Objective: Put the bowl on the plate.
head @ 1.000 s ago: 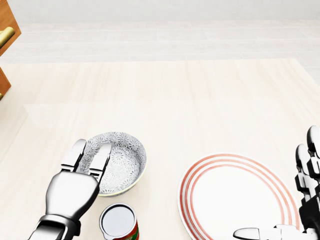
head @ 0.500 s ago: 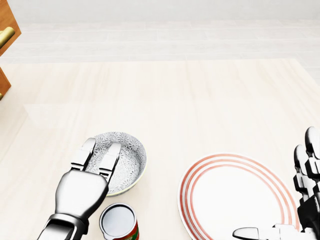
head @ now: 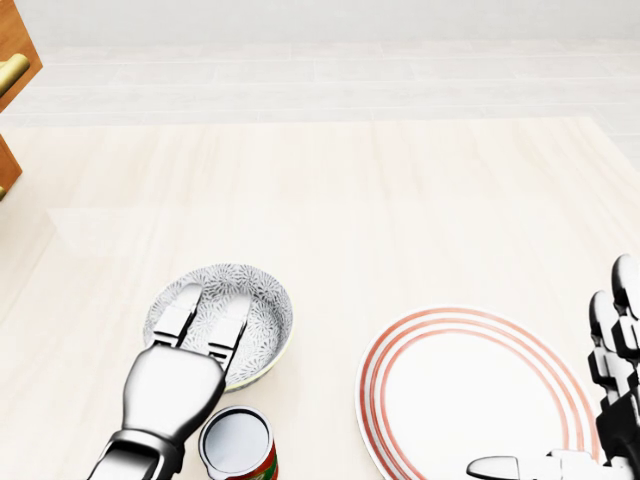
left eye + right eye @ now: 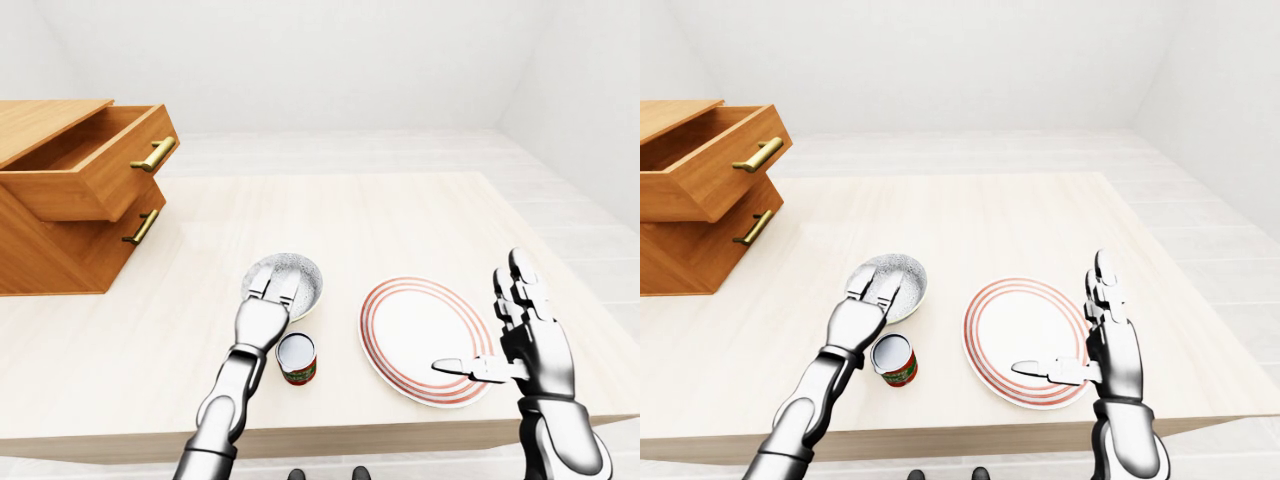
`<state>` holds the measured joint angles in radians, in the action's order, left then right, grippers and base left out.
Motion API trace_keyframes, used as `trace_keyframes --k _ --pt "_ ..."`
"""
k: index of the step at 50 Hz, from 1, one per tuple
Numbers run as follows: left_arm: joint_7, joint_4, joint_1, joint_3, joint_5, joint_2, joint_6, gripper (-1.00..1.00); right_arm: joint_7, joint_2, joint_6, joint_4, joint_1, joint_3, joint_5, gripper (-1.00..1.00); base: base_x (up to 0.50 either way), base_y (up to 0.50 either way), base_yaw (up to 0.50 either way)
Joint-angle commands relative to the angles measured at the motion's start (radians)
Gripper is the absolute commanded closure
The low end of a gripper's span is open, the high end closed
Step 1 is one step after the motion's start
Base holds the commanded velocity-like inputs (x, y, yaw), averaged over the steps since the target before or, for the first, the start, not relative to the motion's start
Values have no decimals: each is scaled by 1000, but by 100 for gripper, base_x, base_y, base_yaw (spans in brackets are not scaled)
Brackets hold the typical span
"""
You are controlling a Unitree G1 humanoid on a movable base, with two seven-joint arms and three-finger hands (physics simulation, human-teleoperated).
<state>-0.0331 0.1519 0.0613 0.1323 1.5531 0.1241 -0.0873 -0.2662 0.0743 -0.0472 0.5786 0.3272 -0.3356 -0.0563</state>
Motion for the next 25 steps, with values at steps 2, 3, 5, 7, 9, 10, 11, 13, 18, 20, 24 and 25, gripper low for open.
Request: trace_keyframes --k 2,3,5,7,9,10,11,13,18,20,24,25 --pt "-20 30 2 7 4 1 0 -100 -7 3 -3 20 11 -5 4 -100 0 0 0" --pt "-24 33 1 8 5 1 0 -100 -8 4 -2 19 10 -7 5 -100 0 0 0" --pt "-28 40 1 9 6 2 0 -100 -8 6 0 14 8 -6 2 -100 0 0 0" --pt "-29 46 5 8 6 2 0 -100 -7 6 3 7 5 -4 -3 -100 0 0 0" --pt "-31 52 9 8 6 3 0 -100 -6 5 -1 9 3 -4 -3 -100 0 0 0" --pt "-31 53 9 8 6 3 0 -100 -7 4 -4 11 2 -5 -1 -100 0 0 0" --pt "-35 56 9 9 7 3 0 -100 -7 5 -6 15 2 -5 1 -100 0 0 0" --pt "-31 54 7 9 6 4 0 -100 -8 5 -8 18 3 -4 1 -100 0 0 0" --pt "-39 67 12 8 7 5 0 -100 -6 4 -6 12 0 -2 -1 -100 0 0 0" --pt "-40 66 11 9 9 5 0 -100 -7 4 -6 12 1 -3 2 -100 0 0 0" --pt "-38 62 7 10 8 6 0 -100 -7 5 -2 12 4 -4 2 -100 0 0 0" --pt "-37 61 7 10 9 6 0 -100 -7 5 -1 13 5 -3 0 -100 0 0 0"
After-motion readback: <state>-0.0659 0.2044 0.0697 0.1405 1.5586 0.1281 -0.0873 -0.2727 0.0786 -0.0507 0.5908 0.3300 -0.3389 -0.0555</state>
